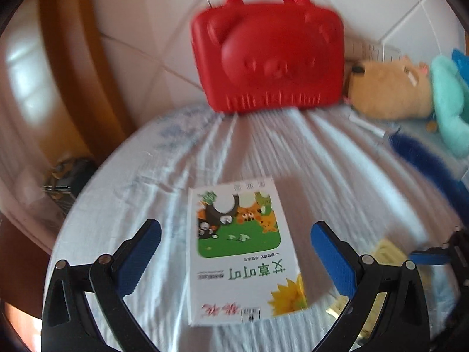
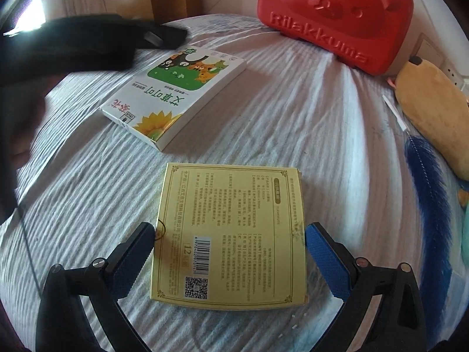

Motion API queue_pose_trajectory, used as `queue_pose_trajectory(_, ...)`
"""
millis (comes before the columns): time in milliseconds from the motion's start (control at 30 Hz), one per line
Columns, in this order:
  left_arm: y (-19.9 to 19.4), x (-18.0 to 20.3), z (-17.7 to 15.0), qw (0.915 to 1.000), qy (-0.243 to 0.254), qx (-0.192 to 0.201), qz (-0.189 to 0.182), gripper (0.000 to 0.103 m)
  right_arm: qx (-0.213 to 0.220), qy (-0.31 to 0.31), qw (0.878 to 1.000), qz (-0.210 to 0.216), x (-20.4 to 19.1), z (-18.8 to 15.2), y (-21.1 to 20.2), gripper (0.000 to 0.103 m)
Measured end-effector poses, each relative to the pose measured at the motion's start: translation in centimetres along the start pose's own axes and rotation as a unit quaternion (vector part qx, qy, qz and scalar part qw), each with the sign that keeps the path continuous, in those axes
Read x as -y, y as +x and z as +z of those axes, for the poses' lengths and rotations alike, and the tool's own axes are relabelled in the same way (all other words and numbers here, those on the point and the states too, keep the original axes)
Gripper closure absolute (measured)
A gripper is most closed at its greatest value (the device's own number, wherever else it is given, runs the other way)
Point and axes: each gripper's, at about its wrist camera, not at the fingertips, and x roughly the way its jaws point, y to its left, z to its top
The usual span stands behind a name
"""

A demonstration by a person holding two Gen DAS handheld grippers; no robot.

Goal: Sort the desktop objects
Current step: 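Lower the left tool around the white book box while the right lowers around the yellow packet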

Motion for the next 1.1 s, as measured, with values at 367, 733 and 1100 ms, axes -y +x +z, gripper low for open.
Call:
queue_pose_trajectory(367,6.2,1.6,-0.8,0.9971,0.028,-0.07,-0.012,0.0,-0.01,0.003,1.0,-0.003,0.0,0.2,0.0,0.0)
queue_pose_trajectory(733,5.5,1.2,-2.1,0.9992,0.012,-0.038,-0.006,0.005,-0.016,-0.012,1.0,-0.015,-0.5,0.0,0.1,0.0)
queue_pose_trajectory(1100,4.0,2.0,-2.6,0.9987,0.035,-0.021,-0.032,0.048,-0.036,-0.001,0.999,-0.029,-0.2,-0.7,-0.4,0.001)
